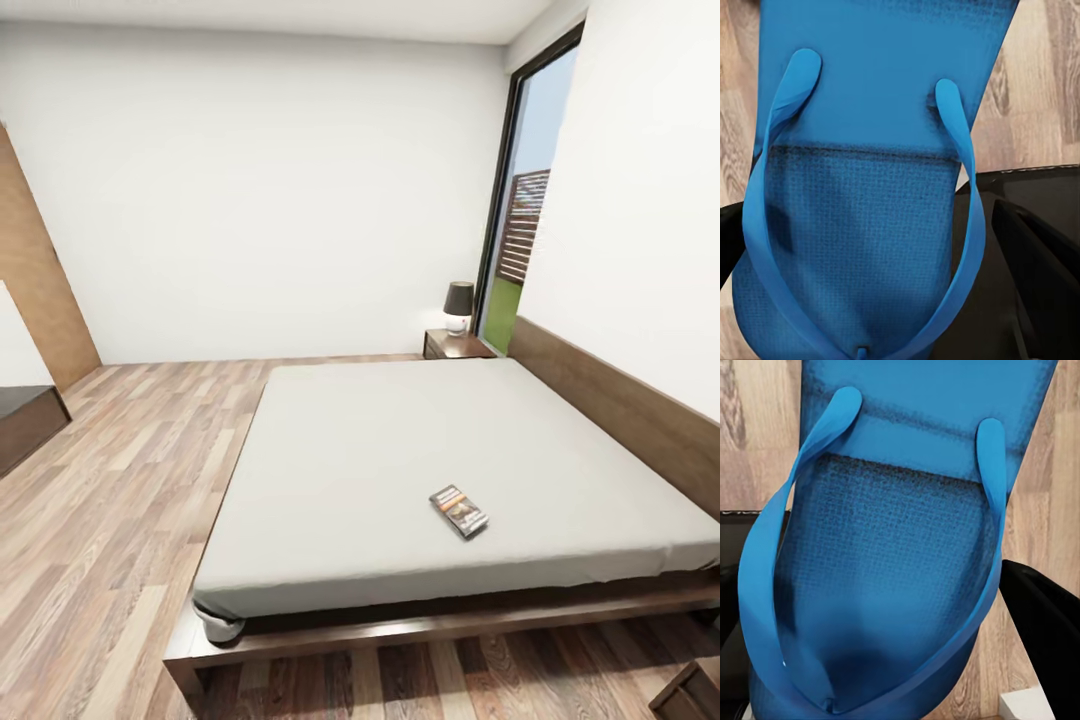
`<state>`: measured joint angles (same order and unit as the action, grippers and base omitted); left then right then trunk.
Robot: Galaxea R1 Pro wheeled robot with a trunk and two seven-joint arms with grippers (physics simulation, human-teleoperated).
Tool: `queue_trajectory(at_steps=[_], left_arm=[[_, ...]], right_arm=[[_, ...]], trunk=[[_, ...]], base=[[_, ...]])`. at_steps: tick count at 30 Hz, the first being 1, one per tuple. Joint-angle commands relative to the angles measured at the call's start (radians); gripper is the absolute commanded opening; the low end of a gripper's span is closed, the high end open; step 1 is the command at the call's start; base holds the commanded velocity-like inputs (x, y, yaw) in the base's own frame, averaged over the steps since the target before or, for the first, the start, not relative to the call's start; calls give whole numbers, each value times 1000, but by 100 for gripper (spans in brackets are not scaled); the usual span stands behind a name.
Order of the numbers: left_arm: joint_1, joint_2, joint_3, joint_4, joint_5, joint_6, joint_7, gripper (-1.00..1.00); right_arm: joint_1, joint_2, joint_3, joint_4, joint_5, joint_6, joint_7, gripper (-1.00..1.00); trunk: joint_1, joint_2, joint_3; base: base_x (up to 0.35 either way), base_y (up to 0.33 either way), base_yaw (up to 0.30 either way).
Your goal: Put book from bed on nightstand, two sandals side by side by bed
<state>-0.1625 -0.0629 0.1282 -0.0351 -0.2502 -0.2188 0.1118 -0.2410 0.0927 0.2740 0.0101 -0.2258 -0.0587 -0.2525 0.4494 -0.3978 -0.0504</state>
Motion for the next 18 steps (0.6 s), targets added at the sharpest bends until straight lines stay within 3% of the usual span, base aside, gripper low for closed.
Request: queue_trajectory(at_steps=[1, 18], left_arm=[[-1, -1, 8, 1, -11, -4, 3, -100], [-1, -1, 8, 1, -11, -4, 2, -100]], right_arm=[[-1, 1, 8, 1, -10, -4, -2, -100], [-1, 1, 8, 2, -10, -4, -3, -100]], trunk=[[1, -2, -2], [1, -2, -2]], base=[[-1, -2, 184], [0, 0, 254]])
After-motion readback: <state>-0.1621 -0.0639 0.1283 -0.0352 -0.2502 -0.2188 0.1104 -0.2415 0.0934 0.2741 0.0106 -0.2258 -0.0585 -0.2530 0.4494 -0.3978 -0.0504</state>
